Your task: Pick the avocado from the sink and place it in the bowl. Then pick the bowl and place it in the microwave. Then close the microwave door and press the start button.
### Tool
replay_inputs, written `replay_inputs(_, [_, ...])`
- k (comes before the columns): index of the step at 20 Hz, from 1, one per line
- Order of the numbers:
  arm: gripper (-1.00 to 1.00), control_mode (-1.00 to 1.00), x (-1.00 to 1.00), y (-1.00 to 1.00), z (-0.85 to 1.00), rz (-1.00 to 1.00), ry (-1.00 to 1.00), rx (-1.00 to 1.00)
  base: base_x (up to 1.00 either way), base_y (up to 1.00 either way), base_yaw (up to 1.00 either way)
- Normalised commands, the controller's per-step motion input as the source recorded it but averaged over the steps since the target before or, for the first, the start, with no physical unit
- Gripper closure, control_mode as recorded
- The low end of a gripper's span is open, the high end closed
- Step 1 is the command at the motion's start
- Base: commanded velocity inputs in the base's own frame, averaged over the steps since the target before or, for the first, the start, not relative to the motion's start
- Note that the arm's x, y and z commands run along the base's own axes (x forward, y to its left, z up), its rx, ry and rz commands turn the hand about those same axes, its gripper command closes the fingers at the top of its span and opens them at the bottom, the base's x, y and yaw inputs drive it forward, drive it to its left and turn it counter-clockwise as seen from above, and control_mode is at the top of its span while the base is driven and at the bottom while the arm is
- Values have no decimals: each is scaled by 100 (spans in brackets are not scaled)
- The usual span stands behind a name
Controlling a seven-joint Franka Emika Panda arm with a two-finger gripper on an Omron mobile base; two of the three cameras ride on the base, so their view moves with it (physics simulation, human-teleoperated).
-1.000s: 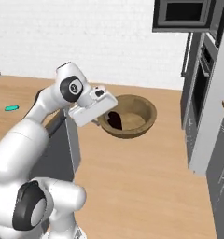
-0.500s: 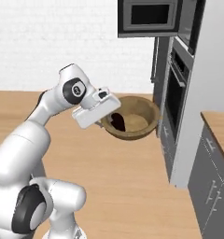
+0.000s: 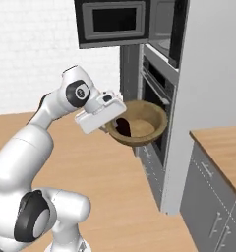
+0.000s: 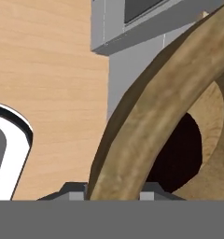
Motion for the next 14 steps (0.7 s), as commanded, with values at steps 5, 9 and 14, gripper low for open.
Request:
replay_inputs(5, [100,100,0,0,0,0,0,0,100,72,-45])
replay_inputs(9, [100,100,0,0,0,0,0,0,71,98,-49])
replay_inputs(14, [100,100,0,0,0,0,0,0,53,100,-52])
